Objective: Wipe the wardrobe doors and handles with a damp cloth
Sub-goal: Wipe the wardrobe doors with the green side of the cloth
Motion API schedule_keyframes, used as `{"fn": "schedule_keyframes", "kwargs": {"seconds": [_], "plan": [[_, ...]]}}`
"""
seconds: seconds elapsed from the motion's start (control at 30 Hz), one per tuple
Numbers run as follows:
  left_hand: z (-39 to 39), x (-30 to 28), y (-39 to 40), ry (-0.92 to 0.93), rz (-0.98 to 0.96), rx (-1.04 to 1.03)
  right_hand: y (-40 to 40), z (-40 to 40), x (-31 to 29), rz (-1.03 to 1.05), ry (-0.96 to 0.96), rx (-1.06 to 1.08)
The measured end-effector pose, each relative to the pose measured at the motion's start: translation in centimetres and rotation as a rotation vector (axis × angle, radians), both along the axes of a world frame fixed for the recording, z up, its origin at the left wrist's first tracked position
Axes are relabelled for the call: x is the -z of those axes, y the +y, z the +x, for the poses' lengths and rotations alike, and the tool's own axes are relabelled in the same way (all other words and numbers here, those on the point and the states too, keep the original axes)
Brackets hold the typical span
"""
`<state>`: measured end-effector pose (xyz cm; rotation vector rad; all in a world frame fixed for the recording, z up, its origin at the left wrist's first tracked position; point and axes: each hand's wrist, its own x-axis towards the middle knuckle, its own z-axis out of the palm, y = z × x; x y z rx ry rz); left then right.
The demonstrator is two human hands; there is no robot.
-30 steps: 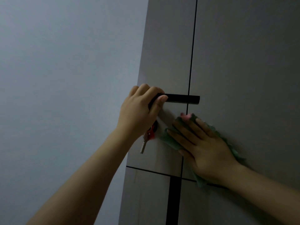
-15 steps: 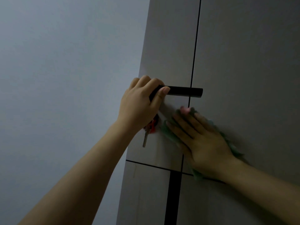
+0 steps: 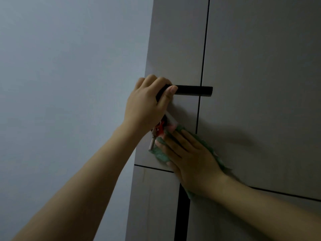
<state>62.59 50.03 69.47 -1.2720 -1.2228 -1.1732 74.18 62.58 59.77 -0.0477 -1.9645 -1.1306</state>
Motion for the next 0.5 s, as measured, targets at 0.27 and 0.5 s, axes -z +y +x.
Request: {"fn": "schedule_keyframes", "kwargs": {"seconds": [0.27, 0.5], "plan": [[0.5, 0.0, -0.1, -0.058, -0.005, 0.019, 1.4, 3.2, 2.6, 0.088, -0.227, 0.043], [0.3, 0.1, 0.0, -0.063, -0.003, 0.011, 0.6, 1.0, 2.8, 0.044, -0.167, 0.036]]}}
